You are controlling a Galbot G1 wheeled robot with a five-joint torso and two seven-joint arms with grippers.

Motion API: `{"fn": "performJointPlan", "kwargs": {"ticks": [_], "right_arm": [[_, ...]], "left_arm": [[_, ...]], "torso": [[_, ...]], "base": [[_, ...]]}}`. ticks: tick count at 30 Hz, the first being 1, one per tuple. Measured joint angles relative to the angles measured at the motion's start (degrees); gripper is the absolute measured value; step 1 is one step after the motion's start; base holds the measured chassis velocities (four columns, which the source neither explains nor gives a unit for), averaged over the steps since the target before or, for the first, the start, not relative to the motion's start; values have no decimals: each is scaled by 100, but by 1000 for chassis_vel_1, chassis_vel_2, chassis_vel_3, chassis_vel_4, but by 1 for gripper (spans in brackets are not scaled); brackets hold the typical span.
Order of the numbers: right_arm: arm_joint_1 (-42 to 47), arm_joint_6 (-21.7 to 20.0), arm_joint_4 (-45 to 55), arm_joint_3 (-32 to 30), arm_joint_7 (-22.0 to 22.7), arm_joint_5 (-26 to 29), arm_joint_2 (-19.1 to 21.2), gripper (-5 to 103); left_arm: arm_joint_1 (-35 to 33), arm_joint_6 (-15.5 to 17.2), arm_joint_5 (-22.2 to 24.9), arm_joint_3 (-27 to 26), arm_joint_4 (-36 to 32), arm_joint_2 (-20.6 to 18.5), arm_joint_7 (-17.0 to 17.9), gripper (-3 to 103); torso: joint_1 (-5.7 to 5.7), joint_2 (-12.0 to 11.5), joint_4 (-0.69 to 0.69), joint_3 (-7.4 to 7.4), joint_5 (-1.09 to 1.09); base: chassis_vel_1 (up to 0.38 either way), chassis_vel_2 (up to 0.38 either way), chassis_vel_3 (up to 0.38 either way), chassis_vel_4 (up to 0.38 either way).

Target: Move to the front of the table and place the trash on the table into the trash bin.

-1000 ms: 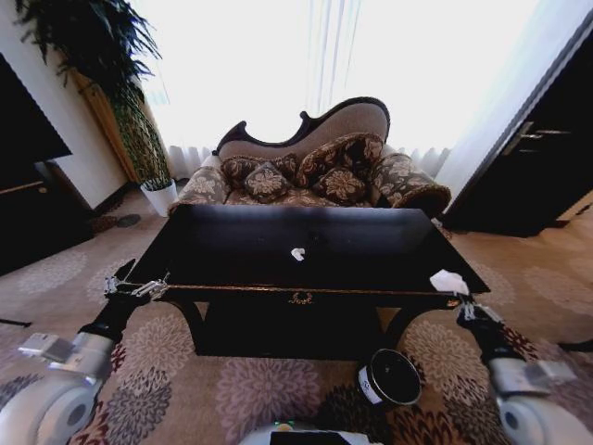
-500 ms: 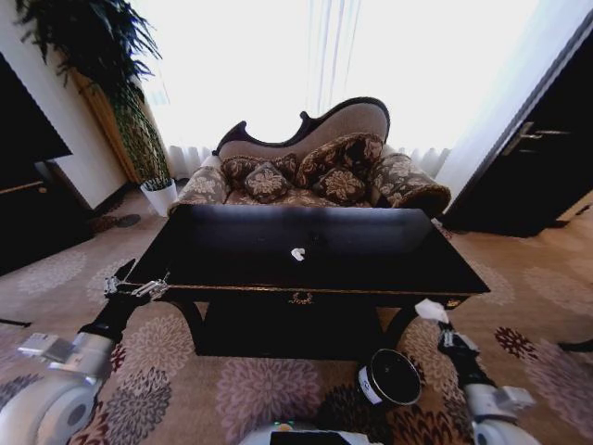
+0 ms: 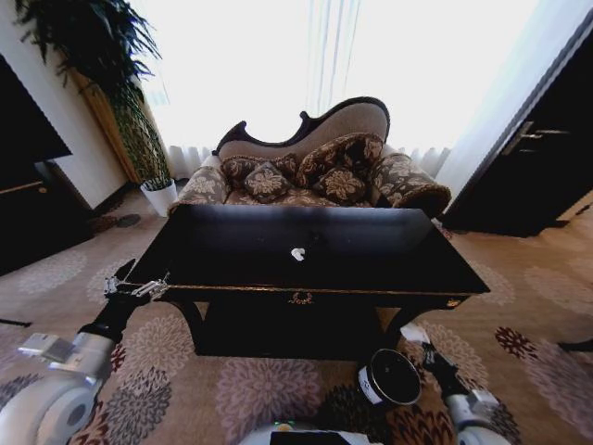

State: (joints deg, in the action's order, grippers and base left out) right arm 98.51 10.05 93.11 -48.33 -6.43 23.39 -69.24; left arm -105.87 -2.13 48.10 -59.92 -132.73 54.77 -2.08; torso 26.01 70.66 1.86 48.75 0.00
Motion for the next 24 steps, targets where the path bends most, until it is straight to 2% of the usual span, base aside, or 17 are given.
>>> {"fn": "performJointPlan", "kwargs": {"ticks": [9,19,24], "right_arm": [[-369,-600,-709,335,167,-607,464,0],[-811,-1250,-1354,842,188,-829,992,0],[-1216,-1521,-1924,1320,198,-1080,1222,0]], "left_arm": [[0,0,0,0,0,0,0,100],[0,0,0,0,0,0,0,100],[0,0,0,0,0,0,0,100]], "torso": [[0,0,0,0,0],[0,0,-1,0,0],[0,0,-1,0,0]], "base": [[0,0,0,0],[0,0,0,0],[0,0,0,0]]}}
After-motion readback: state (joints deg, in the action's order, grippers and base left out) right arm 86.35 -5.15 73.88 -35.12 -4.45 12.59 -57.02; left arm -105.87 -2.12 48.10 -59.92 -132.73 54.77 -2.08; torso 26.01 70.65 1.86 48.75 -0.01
